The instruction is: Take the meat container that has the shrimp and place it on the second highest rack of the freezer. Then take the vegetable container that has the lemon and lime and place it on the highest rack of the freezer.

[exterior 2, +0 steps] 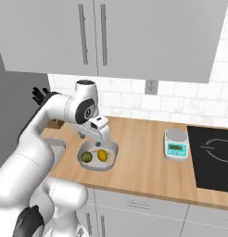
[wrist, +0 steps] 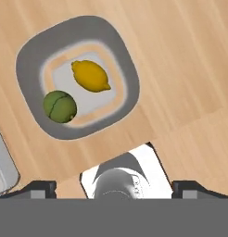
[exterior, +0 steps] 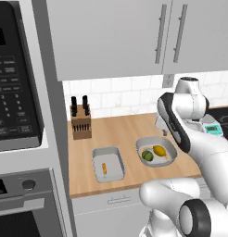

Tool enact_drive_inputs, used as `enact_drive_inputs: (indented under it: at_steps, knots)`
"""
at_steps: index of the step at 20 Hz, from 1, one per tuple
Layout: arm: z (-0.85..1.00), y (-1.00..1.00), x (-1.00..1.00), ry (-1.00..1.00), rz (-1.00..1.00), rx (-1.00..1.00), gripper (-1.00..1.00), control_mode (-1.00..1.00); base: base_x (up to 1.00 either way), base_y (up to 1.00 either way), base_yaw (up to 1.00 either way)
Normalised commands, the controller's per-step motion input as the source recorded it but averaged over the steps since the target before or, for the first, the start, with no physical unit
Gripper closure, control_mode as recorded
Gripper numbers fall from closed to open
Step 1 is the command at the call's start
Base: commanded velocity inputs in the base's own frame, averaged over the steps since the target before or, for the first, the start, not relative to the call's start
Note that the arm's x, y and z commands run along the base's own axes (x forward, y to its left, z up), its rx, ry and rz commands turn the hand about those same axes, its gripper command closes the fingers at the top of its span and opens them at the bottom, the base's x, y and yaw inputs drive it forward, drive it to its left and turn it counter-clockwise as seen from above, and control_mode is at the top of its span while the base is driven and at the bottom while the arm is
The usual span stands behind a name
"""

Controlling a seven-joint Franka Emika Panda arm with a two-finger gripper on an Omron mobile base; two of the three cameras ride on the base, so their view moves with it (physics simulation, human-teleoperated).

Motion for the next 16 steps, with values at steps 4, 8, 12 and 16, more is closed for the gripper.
enact_drive_inputs:
  at_steps: [4,8,12,16]
  knots:
    - [-0.66,-0.22,0.05,0.24,-0.31,0.09,-1.00,-1.00,0.00,0.00,0.00]
    - [-0.68,-0.01,0.00,0.11,-0.30,0.04,-1.00,-1.00,0.00,0.00,0.00]
    - [-0.58,0.00,0.11,0.01,-0.25,0.00,-1.00,-1.00,0.00,0.00,0.00]
    - [-0.44,0.00,0.14,0.00,-0.20,0.00,-1.00,-1.00,0.00,0.00,0.00]
